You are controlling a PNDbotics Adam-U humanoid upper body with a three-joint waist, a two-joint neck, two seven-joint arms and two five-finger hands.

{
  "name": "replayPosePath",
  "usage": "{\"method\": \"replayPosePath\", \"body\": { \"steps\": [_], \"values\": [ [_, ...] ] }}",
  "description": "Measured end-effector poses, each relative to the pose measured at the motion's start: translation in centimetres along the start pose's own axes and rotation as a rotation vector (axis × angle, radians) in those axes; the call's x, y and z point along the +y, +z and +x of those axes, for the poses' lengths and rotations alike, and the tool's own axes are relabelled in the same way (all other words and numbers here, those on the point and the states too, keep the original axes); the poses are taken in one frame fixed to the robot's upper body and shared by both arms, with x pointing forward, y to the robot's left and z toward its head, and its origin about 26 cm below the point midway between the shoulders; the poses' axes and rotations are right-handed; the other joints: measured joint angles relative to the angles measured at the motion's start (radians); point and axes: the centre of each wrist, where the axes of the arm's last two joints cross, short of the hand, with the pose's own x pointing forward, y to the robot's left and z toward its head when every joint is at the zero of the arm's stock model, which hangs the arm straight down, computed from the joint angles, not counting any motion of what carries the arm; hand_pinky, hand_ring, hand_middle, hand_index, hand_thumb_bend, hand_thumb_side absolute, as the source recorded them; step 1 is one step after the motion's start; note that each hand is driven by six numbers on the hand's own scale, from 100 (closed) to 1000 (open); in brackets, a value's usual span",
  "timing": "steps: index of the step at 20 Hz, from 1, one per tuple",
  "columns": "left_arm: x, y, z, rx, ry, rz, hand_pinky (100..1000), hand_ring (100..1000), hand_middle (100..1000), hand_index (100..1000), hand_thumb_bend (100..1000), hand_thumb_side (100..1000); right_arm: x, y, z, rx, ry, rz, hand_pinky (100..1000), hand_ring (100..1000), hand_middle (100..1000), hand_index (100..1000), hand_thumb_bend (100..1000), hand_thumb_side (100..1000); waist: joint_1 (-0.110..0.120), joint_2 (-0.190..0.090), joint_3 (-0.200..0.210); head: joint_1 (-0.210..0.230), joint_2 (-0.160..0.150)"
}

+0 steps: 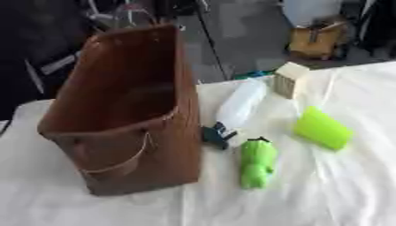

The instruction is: Pick up objects on the table and place them in the box.

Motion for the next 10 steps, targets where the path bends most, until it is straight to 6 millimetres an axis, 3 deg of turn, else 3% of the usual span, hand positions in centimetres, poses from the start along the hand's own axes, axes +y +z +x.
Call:
{"method": "replayPosePath", "body": {
  "steps": [7,10],
  "values": [
    [-0.1,0.1,0.0,0.001,0.003,-0.005,700,713,776,737,100,792,-1.7,-3.2,-0.2,-0.078,0.087,0.08,964,910,893,926,100,874,-0.01,-0.009,0.0,-0.009,0.001],
    [-0.1,0.1,0.1,0.001,0.005,-0.007,700,713,777,737,100,794,-2.3,-4.8,0.0,-0.109,0.12,0.166,980,923,906,927,100,878,-0.015,-0.012,0.0,-0.037,0.004]
  ]
}}
